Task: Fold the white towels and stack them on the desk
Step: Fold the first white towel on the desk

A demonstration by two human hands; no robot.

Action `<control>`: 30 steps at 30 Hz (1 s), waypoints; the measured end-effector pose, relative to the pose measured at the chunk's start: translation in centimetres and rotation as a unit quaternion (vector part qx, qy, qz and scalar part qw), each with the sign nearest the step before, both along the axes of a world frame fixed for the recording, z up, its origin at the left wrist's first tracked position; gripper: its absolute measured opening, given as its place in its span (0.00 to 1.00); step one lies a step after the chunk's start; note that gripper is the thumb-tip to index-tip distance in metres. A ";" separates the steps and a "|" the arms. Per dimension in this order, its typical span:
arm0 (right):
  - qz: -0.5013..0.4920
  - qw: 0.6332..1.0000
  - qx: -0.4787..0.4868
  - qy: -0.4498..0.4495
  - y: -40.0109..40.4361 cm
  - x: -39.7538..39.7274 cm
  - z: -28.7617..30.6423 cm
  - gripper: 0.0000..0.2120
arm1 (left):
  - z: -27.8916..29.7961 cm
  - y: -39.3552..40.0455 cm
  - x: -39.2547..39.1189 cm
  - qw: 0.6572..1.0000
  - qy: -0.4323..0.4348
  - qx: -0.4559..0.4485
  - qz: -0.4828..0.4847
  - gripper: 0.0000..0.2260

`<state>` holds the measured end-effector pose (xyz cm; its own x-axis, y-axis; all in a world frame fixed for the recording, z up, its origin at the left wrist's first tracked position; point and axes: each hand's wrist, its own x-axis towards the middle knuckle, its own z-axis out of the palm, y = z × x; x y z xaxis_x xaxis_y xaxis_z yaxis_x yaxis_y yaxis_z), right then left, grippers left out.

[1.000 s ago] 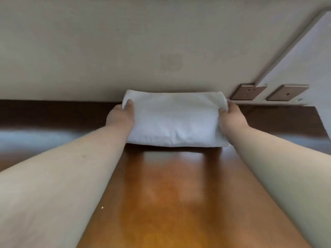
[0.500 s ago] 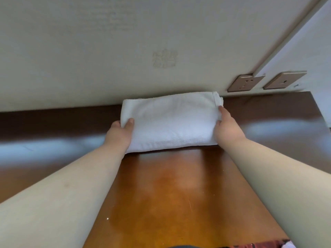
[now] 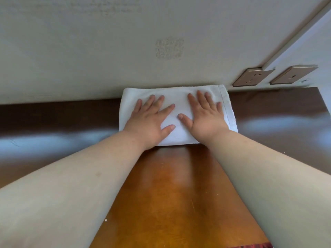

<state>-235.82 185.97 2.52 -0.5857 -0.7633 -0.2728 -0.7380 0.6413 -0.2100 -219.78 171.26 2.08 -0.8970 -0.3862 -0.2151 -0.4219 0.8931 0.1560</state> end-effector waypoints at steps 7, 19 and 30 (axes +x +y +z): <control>-0.069 0.997 0.037 -0.002 2.3 -1.0 -0.5 0.43 | -1.1 -4.4 3.5 0.982 -0.056 0.090 0.156 0.39; -0.150 0.986 0.018 -0.077 6.3 -3.8 -1.5 0.43 | 0.5 -2.4 2.7 0.991 -0.089 0.031 0.097 0.37; 0.004 0.996 -0.061 -0.059 7.0 0.7 7.1 0.34 | 12.3 10.1 16.4 0.906 0.087 0.026 0.413 0.28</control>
